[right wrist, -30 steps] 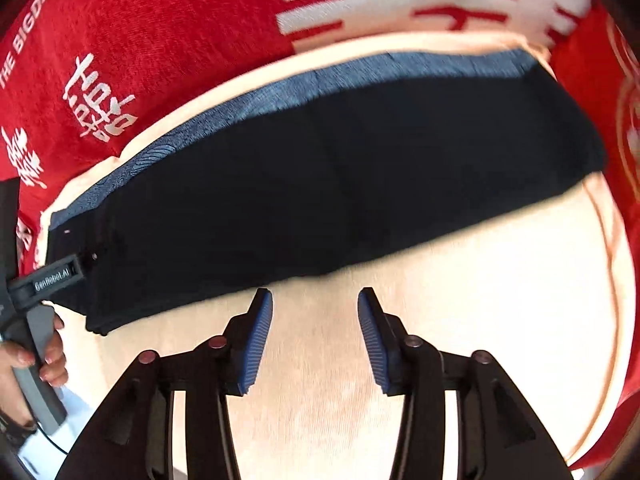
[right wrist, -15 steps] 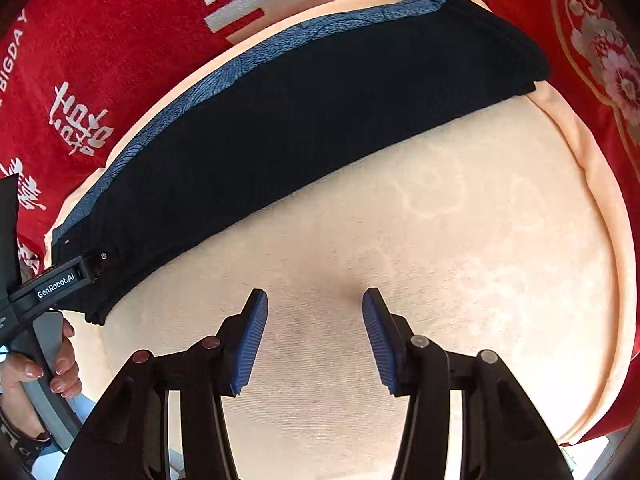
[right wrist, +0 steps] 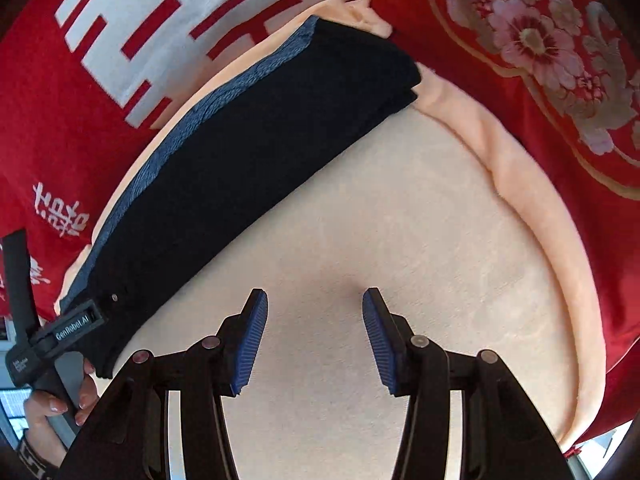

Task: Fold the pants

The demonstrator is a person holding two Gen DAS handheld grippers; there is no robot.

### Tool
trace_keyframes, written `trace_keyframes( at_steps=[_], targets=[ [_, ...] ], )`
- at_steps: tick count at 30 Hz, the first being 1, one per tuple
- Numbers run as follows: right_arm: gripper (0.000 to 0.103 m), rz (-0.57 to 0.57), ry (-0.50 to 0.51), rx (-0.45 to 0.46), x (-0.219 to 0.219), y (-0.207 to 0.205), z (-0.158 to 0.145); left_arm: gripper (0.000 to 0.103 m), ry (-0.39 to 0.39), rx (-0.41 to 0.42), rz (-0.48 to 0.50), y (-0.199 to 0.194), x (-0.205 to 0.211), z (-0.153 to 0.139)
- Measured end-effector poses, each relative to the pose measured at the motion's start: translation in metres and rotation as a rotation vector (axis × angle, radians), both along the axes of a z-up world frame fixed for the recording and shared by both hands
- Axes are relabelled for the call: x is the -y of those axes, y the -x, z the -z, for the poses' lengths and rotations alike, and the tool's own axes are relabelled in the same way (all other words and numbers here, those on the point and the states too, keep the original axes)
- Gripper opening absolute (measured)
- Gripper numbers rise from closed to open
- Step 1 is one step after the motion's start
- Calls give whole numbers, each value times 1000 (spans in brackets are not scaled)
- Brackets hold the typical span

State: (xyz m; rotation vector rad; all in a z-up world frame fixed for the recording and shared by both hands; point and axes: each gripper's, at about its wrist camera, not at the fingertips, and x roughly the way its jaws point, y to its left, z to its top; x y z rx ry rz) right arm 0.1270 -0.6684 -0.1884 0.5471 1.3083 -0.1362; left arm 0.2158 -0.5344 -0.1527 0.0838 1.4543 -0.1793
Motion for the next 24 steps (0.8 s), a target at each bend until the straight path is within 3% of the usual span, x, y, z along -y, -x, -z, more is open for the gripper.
trace_keyframes(
  at_steps=[3, 8, 11, 12, 13, 17, 20, 23, 24],
  targets=[
    [54, 57, 5, 37, 20, -10, -5, 103, -19, -1, -3, 2, 28, 8],
    [53, 166, -8, 73, 52, -30, 1, 103, -8, 10, -11, 9, 36, 11],
    [35, 205, -48, 98, 66, -43, 9, 103, -18, 11, -4, 11, 35, 11],
    [16, 204, -74, 112, 69, -48, 11, 103, -21, 11, -3, 11, 37, 12],
    [10, 191, -86, 130, 68, -52, 9, 103, -24, 12, -4, 12, 42, 11],
    [9, 71, 55, 216, 48, -61, -20, 103, -26, 19, -6, 14, 46, 11],
    [10, -1, 137, 204, 37, -69, -22, 103, -26, 23, -3, 15, 32, 8],
    [16, 66, 52, 154, 50, -66, -7, 103, -24, 24, -1, 23, 15, 11],
    [18, 117, -20, 151, 58, -61, -2, 103, -23, 26, -1, 25, 18, 11]
  ],
)
